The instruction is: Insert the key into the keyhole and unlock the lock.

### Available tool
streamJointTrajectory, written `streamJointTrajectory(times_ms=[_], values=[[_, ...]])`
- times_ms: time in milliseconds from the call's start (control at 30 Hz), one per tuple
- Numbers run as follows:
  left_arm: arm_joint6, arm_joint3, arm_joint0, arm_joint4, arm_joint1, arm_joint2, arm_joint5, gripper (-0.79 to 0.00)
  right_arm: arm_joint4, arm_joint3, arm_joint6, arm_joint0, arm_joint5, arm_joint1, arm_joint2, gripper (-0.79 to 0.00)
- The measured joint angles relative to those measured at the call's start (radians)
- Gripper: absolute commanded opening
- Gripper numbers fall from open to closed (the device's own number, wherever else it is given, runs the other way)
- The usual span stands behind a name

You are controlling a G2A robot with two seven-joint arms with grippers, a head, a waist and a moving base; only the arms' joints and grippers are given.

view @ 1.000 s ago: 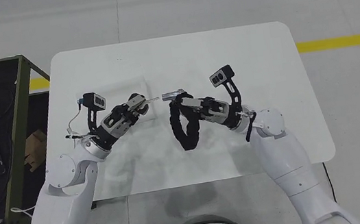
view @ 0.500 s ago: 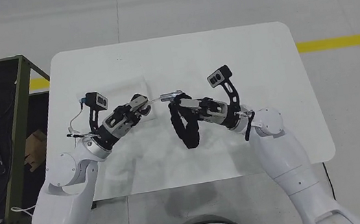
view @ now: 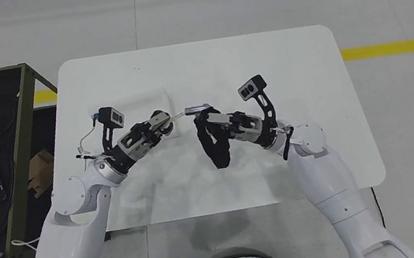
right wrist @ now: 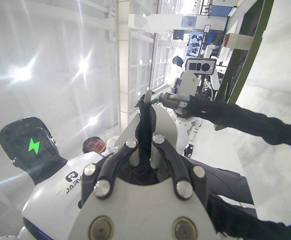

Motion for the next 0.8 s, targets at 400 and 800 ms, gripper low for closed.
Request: streamJointTrajectory(times_ms=[400,800], values=[[-0.084,0.014,-0.015,0.006,0.002,-0.023,0.010,-0.785,0.039,0.019,0.089,0.015,0.103,0.014,0.012,-0.785],[-0.112,0.018,-0.024,0.008,-0.003,-0.016,0.020,-0.785,0.035,0.029,0.088,0.020,0.099,0.019,0.000,-0.785]])
